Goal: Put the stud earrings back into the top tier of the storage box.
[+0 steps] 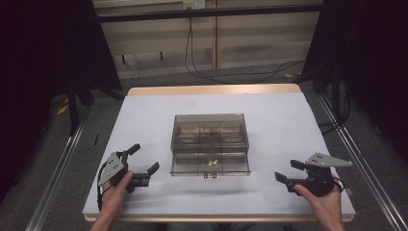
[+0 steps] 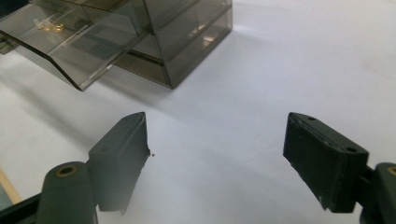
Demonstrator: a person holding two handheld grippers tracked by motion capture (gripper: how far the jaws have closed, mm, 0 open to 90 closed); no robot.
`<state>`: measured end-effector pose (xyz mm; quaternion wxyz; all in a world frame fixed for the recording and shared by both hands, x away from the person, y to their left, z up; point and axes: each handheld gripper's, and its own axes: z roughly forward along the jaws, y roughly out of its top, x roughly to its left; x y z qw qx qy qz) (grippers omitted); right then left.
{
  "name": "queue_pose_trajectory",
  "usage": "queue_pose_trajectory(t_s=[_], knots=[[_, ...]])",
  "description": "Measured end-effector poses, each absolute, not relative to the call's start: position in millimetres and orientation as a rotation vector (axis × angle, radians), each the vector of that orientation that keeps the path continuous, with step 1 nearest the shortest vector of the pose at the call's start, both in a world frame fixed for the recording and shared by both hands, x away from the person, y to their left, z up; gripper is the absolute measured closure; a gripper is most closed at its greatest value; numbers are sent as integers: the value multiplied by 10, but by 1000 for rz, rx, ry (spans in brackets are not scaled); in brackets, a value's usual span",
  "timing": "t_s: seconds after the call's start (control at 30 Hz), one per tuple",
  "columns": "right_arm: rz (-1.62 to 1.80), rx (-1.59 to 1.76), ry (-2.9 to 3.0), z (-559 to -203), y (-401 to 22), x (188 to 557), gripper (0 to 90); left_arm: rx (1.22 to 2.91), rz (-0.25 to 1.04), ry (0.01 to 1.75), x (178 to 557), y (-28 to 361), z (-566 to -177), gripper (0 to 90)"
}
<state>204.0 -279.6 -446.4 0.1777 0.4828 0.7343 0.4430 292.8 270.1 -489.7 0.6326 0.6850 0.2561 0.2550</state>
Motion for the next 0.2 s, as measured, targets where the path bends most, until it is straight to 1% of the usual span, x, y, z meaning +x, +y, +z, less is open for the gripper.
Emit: queue_pose_trajectory(t_s=[0.2], knots=[[1250,1383,2055,-4508,-2841,2008,203,1564,580,586,2926,2693,-4898,7]])
